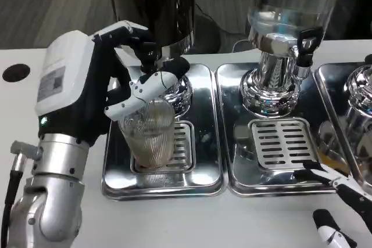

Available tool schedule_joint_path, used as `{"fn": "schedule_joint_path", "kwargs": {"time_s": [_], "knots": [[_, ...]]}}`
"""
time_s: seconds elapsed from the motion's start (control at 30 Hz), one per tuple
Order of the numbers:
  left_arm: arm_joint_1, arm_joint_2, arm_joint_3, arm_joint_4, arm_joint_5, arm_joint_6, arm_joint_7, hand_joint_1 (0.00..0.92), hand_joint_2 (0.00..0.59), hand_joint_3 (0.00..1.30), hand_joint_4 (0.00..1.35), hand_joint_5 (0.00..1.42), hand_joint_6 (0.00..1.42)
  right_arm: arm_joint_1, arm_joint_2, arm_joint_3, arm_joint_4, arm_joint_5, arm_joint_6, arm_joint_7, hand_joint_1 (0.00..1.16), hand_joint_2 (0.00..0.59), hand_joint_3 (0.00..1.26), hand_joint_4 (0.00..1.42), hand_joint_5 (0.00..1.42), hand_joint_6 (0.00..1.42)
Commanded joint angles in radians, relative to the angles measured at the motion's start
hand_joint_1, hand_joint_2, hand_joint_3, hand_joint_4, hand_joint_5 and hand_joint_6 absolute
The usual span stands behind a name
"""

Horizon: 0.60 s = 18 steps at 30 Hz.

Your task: Grasp the cup under the faucet to collect the drink, then remove the cup.

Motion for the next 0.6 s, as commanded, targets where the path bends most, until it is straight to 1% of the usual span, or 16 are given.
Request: {"fn": "schedule_joint_path", "kwargs": {"time_s": [0.03, 0.6], "knots": [[0.033, 0.007, -0.020, -0.002, 0.003, -0.013, -0.036, 0.082, 0.070, 0.57, 0.54, 0.94, 0.79, 0.005, 0.001, -0.001, -0.011, -0.006, 0.000, 0.001, 0.43, 0.443, 0.27, 0.13, 0.11, 0.00], [0.040, 0.007, -0.033, 0.004, 0.001, -0.018, -0.036, 0.083, 0.071, 0.58, 0.54, 0.95, 0.79, 0.002, 0.004, 0.002, -0.011, -0.008, 0.004, 0.001, 0.43, 0.443, 0.27, 0.13, 0.11, 0.00]]}}
